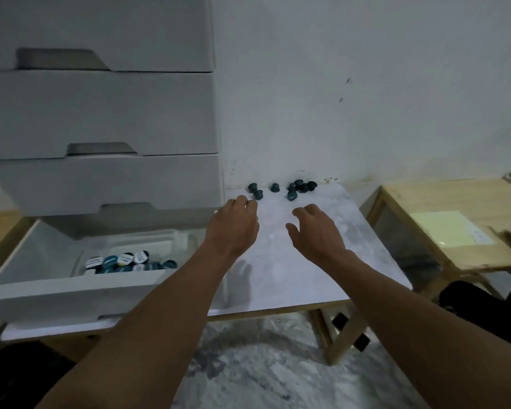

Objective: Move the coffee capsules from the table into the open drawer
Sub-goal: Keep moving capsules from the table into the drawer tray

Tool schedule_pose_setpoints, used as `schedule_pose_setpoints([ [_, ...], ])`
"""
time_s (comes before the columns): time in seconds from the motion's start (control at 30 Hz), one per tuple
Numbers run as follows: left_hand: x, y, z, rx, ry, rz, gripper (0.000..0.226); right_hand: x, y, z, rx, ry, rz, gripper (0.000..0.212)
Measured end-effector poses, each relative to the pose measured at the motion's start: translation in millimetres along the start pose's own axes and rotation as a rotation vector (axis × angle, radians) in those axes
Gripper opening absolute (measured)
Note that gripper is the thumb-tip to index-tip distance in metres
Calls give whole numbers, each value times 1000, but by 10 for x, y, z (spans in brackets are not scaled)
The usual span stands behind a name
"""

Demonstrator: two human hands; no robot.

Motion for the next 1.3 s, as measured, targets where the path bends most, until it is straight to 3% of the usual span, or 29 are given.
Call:
schedule_pose_setpoints([
  [0.23, 432, 595, -456, -107, -1, 82, 7, -79, 802, -398, -45, -63, -24, 31],
  [0.37, 596, 626, -611, -181, -49, 67, 12, -22, 1050, -631, -75, -123, -43, 31],
  [0.77, 1415, 193, -1535, -280, -220, -29, 26, 573, 1340, -1688, -88, -209, -122, 39],
  [1.07, 2133, -209, -2204, -247, -309, -68, 21, 1238, 1477, -2592, -17, -334, -109, 27],
  [1.3, 2820, -577, -2374, -302, -447, 61, 20, 1763, 1511, -2922, -3, -463, -68, 26],
])
Point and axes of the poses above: each hand's wrist, its own z-axis away from the middle knuckle, its own x-axis out of the palm, y = z × x, the point moved 5 cm from there along -z, towards the middle knuckle, and after that the axes turned 1 degree about z, right-handed, at the moved point
